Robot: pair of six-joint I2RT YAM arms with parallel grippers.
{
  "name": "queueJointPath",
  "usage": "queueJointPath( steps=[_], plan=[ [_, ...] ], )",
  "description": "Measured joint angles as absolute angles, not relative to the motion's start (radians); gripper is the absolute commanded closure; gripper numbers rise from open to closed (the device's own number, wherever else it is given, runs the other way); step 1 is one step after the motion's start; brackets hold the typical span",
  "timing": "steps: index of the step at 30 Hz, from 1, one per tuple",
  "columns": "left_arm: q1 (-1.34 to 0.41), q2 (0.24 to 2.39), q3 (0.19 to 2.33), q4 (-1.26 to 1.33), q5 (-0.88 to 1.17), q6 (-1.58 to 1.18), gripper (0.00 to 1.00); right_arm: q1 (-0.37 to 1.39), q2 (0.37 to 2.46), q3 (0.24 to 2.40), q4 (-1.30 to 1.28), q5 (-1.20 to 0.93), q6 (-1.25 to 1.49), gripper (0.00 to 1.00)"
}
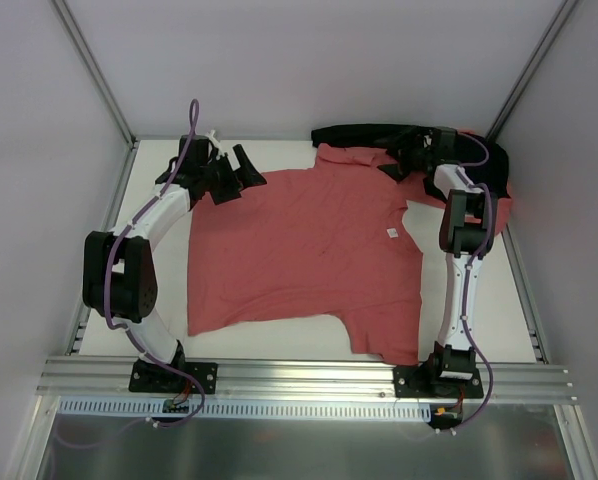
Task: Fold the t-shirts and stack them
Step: Grap the side of the flattened tshirt furthest away from the robot with both arms
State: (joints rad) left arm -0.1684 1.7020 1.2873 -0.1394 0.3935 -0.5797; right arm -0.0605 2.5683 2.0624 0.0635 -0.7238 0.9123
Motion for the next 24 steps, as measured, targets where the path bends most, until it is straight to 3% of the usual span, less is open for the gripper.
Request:
queueJointPath(
  steps=[14,24],
  plan=[
    [-0.168,1.702,1.287,-0.15,0.396,-0.556,0.04,-0.052,2.568,2.067,0.069,-0.722,0.89,0.1],
    [-0.168,1.702,1.287,-0.163,0.403,-0.539,0.04,-0.052,2.569,2.206,0.08,-0.704,0.924,0.1]
  ],
)
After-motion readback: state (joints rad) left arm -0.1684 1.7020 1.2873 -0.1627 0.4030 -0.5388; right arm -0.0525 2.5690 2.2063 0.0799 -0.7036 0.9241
